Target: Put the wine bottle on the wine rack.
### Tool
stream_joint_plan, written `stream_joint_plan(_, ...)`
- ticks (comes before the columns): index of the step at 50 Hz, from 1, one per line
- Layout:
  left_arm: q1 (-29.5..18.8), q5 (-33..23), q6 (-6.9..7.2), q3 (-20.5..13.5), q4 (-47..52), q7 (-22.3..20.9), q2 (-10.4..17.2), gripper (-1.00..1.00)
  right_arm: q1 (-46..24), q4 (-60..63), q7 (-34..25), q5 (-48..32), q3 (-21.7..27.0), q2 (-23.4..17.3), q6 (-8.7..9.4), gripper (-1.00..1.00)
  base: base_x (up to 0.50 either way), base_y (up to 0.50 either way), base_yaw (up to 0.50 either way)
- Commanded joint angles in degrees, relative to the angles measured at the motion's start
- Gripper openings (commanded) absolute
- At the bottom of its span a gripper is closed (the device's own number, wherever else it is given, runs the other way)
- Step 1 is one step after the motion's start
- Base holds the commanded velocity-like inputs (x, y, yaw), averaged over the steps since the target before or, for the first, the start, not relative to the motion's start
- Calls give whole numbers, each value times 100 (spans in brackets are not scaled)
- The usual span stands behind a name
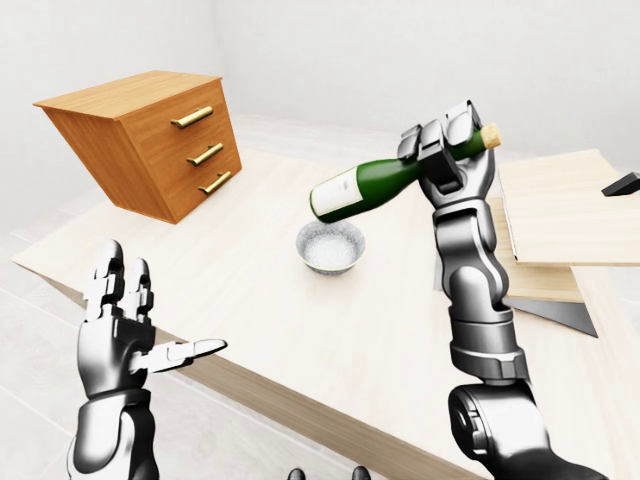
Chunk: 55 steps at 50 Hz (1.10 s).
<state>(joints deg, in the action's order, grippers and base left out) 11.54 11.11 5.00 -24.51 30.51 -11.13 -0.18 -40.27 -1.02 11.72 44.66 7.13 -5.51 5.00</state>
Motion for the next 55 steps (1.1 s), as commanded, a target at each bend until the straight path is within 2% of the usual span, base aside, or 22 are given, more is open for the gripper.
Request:
stream_joint_plan(1, -31, -24, 0, 53, -108, 17, 8, 100, -82, 252, 642, 227, 44, -357, 0, -100, 0, 0, 0)
stream_joint_plan(11, -27, -18, 0, 59, -109, 26, 16, 100, -83, 256, 632, 207, 59, -344, 0, -100, 0, 0, 0)
stream_joint_plan(12, -32, -21, 0, 70, -121, 27, 16, 100, -40, 230, 723, -1, -47, -340, 0, -100, 0, 0, 0)
stream_joint_plan(25, -45, -7, 0, 81, -149, 39, 27, 100, -112, 188, 668, -12, 129, -392, 0, -100, 0, 0, 0)
stream_joint_plan(26, -67, -40, 0, 117, -188, 58, 17, 100, -222, 103, 526, -75, 273, -624, 0, -100, 0, 0, 0)
stream_joint_plan(28, -73, -56, 0, 151, -191, 76, 19, 100, -289, 28, 358, -183, 313, -816, 0, -100, 0, 0, 0)
stream_joint_plan(36, -52, -11, 0, 155, -23, 120, 41, 100, -542, -142, 117, 72, 563, -1168, 0, -100, 0, 0, 0)
stream_joint_plan(43, -63, 29, 0, 82, -50, 110, 63, 100, -735, -586, 15, 1000, 976, -1496, 0, -100, 0, 0, 0)
stream_joint_plan(55, -71, 22, 0, 50, -116, 116, 69, 100, -1010, -1248, 195, 2269, 1255, -2241, 0, -100, 0, 0, 0)
